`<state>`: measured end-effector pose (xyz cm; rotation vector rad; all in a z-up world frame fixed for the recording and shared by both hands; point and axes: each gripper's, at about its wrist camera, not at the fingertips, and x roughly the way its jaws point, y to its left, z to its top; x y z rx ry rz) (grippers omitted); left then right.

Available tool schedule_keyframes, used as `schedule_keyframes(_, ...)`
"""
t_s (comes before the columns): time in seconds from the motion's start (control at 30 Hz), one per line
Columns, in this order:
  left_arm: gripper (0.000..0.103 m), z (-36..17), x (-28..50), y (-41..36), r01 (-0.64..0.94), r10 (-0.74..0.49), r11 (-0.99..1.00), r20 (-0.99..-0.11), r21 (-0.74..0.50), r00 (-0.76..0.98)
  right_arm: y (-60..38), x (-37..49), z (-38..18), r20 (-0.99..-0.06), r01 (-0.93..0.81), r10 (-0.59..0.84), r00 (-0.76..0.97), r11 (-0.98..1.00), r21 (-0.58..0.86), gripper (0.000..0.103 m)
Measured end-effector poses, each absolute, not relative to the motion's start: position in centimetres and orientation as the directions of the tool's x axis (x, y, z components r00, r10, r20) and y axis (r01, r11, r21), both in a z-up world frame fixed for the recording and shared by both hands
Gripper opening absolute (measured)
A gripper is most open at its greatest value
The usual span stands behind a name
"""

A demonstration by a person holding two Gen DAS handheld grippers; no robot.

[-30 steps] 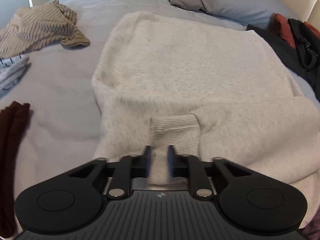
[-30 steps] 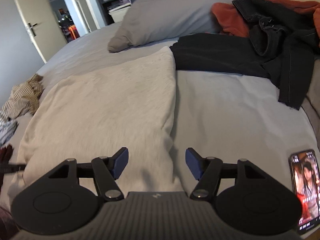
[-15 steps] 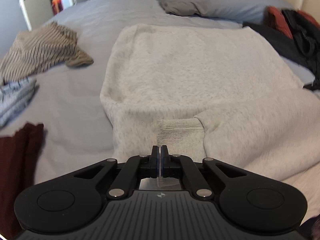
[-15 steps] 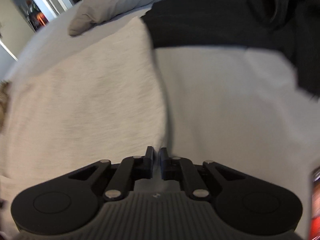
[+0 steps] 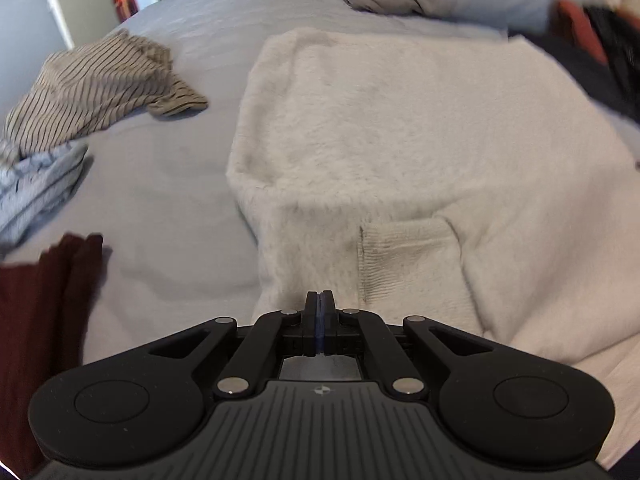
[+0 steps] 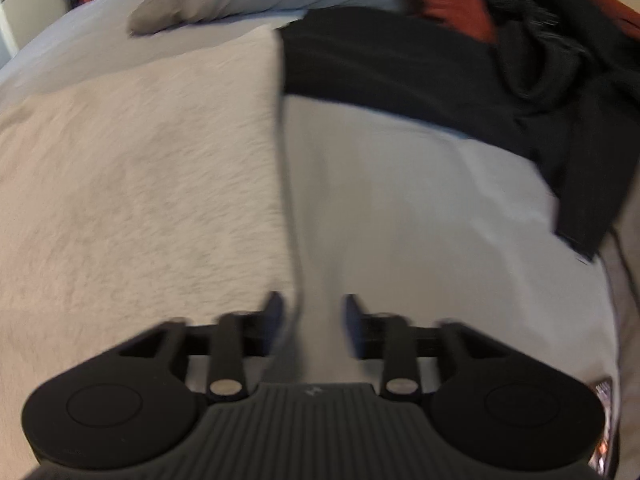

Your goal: Fold clothes

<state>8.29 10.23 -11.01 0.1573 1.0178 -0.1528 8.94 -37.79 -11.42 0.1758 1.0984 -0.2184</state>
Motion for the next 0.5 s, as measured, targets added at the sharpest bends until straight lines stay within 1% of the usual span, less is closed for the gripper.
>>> schedule_keyframes(0.1, 0.000, -10.0, 7.9, 10.5, 0.194, -0.111, 0.981, -0.834, -0.005, 0.540, -39.3, 8.1, -10.3, -0.887, 0.288, -0.063, 0.458, 0.954, 0.081, 0.045)
schedule_keyframes(0.17, 0.002, -9.4, 7.6, 10.0, 0.219, -0.151, 0.975, -0.822, -0.032, 0.549, -39.6, 7.1, -9.5, -0.880, 0.298, -0.042, 0.474, 0.947, 0.115, 0.045)
schedule_keyframes(0.2, 0.011, -9.3, 7.5, 9.7, 0.240, -0.169, 0.970, -0.818, -0.039, 0.550, -39.7, 6.6, -9.1, -0.876, 0.299, -0.037, 0.480, 0.946, 0.124, 0.045)
schedule_keyframes(0.23, 0.025, -9.2, 7.4, 9.3, 0.259, -0.189, 0.965, -0.815, -0.049, 0.549, -39.7, 5.9, -8.8, -0.874, 0.299, -0.037, 0.485, 0.946, 0.125, 0.045)
schedule_keyframes(0.27, 0.046, -9.3, 7.4, 8.9, 0.272, -0.209, 0.960, -0.813, -0.064, 0.543, -39.8, 5.2, -8.6, -0.871, 0.298, -0.032, 0.490, 0.945, 0.133, 0.045)
schedule_keyframes(0.3, 0.053, -9.4, 7.3, 8.6, 0.283, -0.223, 0.956, -0.812, -0.075, 0.539, -39.8, 4.6, -8.5, -0.869, 0.297, -0.022, 0.494, 0.944, 0.145, 0.045)
schedule_keyframes(0.43, 0.053, -9.7, 7.3, 7.6, 0.293, -0.216, 0.954, -0.818, -0.061, 0.532, -38.3, 1.6, -8.5, -0.865, 0.253, 0.040, 0.500, 0.949, 0.190, 0.046)
schedule_keyframes(0.5, 0.052, -10.1, 7.5, 7.4, 0.283, -0.223, 0.956, -0.825, -0.080, 0.519, -37.4, 0.4, -8.5, -0.857, 0.220, 0.052, 0.513, 0.957, 0.190, 0.044)
